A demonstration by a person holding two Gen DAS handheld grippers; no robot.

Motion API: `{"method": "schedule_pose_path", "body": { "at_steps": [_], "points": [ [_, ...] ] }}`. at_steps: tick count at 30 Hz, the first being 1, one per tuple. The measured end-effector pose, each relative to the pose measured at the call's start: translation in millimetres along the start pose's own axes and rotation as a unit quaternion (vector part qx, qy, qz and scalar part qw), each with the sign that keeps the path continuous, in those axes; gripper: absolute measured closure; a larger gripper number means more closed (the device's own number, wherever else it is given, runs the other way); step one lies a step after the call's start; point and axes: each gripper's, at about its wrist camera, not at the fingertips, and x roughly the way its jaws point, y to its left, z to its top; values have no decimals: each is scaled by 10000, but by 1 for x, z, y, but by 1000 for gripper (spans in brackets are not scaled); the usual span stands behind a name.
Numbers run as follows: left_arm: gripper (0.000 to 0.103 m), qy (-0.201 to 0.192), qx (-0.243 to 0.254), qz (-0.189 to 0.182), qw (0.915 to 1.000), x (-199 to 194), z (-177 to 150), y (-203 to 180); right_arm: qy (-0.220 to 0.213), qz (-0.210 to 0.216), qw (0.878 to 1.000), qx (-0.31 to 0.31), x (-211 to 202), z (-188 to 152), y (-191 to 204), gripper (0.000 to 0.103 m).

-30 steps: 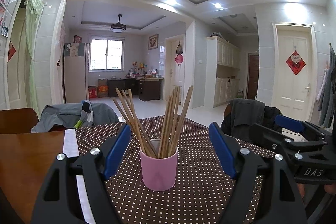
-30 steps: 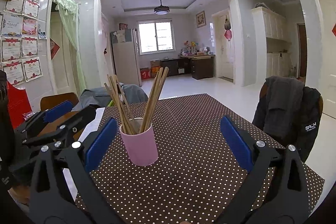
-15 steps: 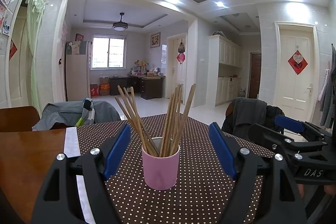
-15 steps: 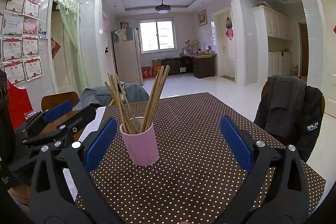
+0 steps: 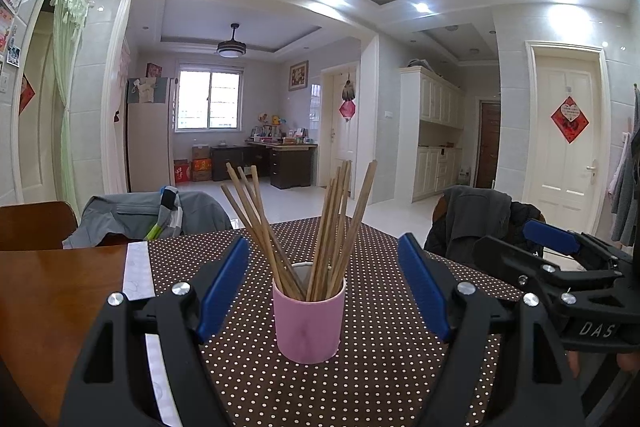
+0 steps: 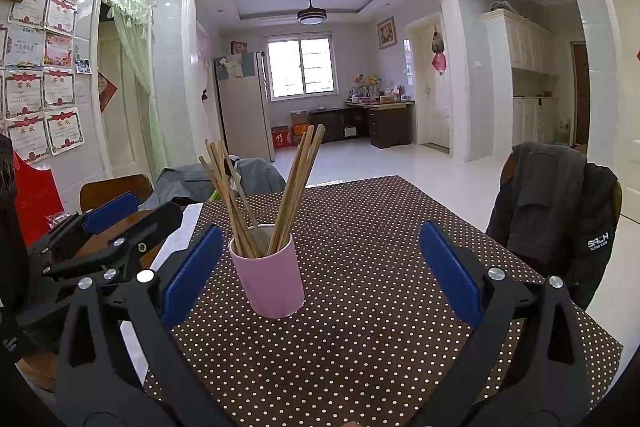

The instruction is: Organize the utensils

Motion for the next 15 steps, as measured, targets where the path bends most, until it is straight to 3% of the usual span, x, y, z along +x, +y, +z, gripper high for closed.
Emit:
{"method": "schedule_pose_path", "body": {
  "at_steps": [15],
  "points": [
    [28,73,-48,101,9999,9,3,0,70,66,10000,13,11,1,-4,6]
  ]
}}
